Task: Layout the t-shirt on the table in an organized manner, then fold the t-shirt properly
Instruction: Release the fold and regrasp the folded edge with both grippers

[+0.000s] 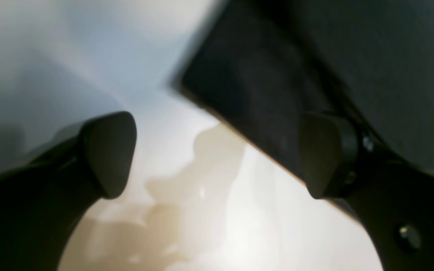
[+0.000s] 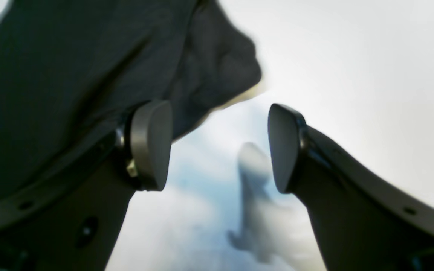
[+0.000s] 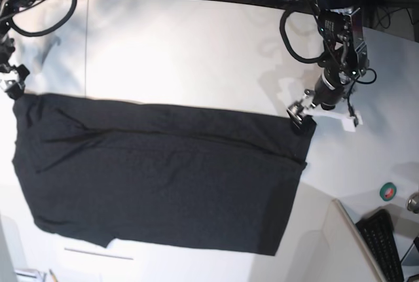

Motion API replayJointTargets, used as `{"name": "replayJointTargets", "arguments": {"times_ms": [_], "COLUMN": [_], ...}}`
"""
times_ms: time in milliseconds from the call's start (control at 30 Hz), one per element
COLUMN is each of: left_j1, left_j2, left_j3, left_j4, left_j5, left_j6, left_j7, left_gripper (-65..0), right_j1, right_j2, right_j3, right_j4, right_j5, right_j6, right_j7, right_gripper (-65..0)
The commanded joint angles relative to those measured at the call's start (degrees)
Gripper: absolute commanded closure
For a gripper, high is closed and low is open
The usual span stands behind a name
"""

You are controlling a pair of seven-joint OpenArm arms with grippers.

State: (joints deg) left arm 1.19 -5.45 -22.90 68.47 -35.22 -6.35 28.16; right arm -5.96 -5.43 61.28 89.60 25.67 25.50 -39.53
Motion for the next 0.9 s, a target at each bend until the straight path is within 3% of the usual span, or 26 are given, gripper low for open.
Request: {"name": "replayJointTargets", "arguments": {"times_ms": [0,167,367,500,533,700,867], "left_j1": [-1.5,-3.7,-8.3,-10.5,-10.7,-10.7,-10.7], "left_j2": [-0.4,-0.4,-0.4,-0.5,-0.5,-1.0,-2.2], "left_j3": [-0.8,-1.4,-1.4,-1.4,-1.4,-1.3,-1.3], "left_j4": [-0.7,-5.6,-10.5,-14.5,-15.2,-16.0,-16.1], "left_j5": [-2.4,-5.2,-5.2,-5.2,-5.2,-5.1,-5.1], "left_j6": [-0.5,-0.5,-0.5,-0.5,-0.5,-0.5,-0.5], "left_j7": [-0.3,-0.5,-0.3,-0.3,-0.3,-0.6,-0.6], "left_gripper": [-65.0,-65.0,-65.0,-65.0,-60.9,-25.8,-2.5], "right_j1": [-0.4,0.0,4.2,8.8,9.6,11.1,12.7], "right_j2": [0.6,1.3,5.8,9.1,10.0,13.2,15.2], "right_j3": [0.1,0.0,0.5,4.4,4.7,4.8,4.7], "right_j4": [0.4,-5.7,-16.8,-27.3,-29.9,-38.4,-44.1], "right_j5": [2.3,3.9,3.8,3.8,3.8,3.8,3.7], "right_j6": [0.4,0.4,0.4,0.4,0.4,0.4,0.4], "right_j7": [0.9,1.2,1.2,2.6,3.5,7.0,10.6], "right_gripper": [-36.6,-36.6,-36.5,-36.5,-36.5,-36.5,-36.2]}}
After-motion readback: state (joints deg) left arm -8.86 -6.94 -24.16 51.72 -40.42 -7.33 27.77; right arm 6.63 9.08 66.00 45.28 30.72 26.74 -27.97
